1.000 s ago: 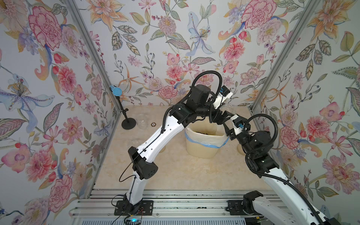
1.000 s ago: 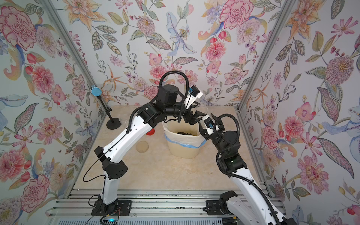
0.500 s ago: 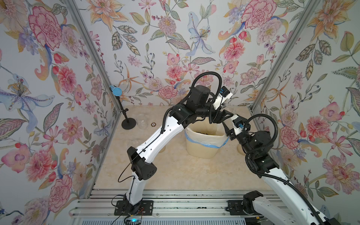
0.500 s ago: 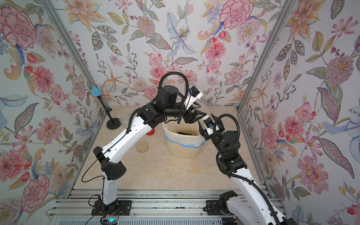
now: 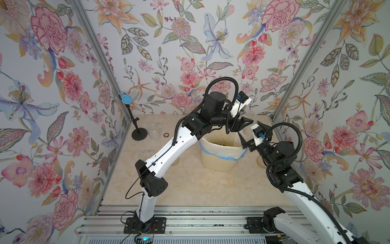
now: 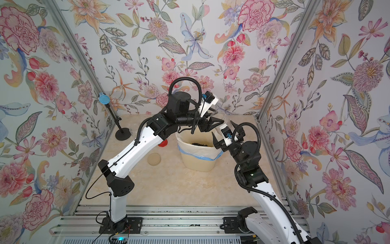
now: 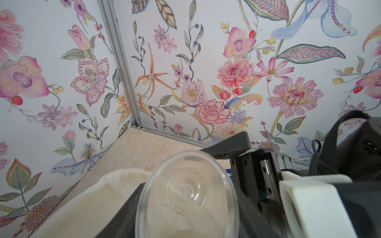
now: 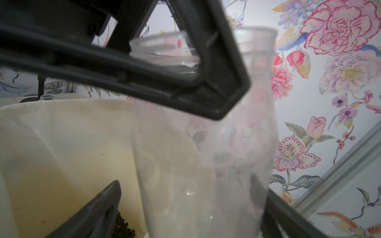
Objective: Empty moldy tea leaves from jars
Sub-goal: Place the lid at the center of the board.
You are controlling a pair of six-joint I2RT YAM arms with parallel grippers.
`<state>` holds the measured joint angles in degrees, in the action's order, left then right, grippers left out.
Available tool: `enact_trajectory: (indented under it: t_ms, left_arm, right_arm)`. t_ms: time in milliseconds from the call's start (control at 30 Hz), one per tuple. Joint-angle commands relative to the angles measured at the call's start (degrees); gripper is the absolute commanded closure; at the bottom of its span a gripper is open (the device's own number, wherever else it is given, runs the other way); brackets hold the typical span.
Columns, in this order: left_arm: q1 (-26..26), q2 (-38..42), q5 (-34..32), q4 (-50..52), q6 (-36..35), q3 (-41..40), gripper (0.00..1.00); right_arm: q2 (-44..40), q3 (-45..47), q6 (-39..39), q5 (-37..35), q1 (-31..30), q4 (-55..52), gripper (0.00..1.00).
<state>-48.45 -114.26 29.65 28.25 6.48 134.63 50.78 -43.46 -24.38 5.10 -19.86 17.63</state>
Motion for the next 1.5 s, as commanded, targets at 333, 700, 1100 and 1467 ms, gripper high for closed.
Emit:
enact_trajectory:
  t_ms: [333, 700, 1100, 1467]
  left_arm:
    - [11.0, 16.46, -12.3, -15.24, 7.23, -18.43, 0.57]
    - [22.29, 39.58, -29.76, -25.74, 7.68, -46.26, 0.54]
    - [29.3, 35.83, -34.6, -6.12, 9.67, -51.09, 0.55]
    - [36.83, 30.19, -31.15, -4.72, 10.79, -59.11, 0.56]
  right_arm:
    - [-3.41, 0.7, 5.66, 6.94, 4.97, 2.49, 0.0]
    - [-2.22, 3.77, 9.98, 8.32, 8.33, 8.2, 0.0]
    - [-2.24, 2.84, 13.83, 4.35, 8.61, 10.31, 0.0]
    - [-4.49, 4.37, 20.25, 5.33, 8.74, 15.14, 0.0]
